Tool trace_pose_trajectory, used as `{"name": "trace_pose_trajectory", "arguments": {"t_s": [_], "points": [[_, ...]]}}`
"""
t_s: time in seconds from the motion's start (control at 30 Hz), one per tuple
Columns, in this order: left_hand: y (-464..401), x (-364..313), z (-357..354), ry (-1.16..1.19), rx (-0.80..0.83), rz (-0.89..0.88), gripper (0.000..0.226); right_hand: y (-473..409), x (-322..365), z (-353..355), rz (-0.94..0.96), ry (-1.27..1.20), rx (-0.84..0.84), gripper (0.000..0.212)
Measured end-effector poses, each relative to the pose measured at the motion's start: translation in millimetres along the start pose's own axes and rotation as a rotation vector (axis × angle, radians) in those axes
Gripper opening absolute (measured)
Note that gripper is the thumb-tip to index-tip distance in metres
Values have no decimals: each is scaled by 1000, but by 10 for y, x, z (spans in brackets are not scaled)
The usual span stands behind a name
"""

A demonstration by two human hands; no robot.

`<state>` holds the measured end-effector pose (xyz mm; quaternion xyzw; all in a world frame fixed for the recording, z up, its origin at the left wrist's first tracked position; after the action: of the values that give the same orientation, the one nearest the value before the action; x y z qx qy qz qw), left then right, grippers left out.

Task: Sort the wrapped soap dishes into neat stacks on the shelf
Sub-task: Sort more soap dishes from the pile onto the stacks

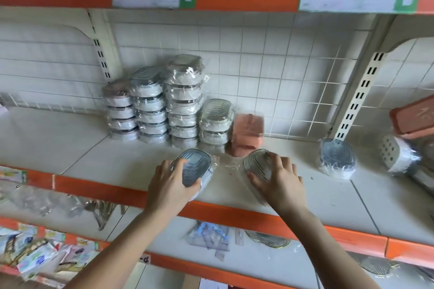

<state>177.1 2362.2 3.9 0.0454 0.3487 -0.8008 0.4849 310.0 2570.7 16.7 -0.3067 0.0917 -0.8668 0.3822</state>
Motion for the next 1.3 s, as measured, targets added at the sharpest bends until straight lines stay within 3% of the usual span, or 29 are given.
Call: {"name": "trace_pose_trajectory", "arguments": {"t_s": [0.57,0.77,0.9,1.0,1.13,1.3], "points": [[-371,702,18,30,-31,130,52,-78,902,-720,-76,-35,73,73],[-395,710,-81,11,-50,119,49,-96,1017,-789,-84,100,76,74],[-387,675,-156,-167,-106,51,47,-128,970,-788,-60,91,182,79],[-343,472,-166,-260,-230,-48,42,-158,862,-764,-35,-47,305,90],[-181,89,-177,-51,-212,-136,32,-204,688,-711,-23,-339,439,89],[11,-86,-287,240,-34,-5,18,-266,536,-728,20,-442,625,105]]}}
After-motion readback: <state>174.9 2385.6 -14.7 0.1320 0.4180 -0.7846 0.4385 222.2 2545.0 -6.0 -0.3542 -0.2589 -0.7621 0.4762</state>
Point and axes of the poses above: each hand's wrist, its own y-axis away from the middle knuckle, its own z-axis out of the back of the hand, x = y × z, the point moved 2 cm from there along -y, towards the middle knuckle, and after that the axes turned 10 degrees about -x, right-handed, at the moved point
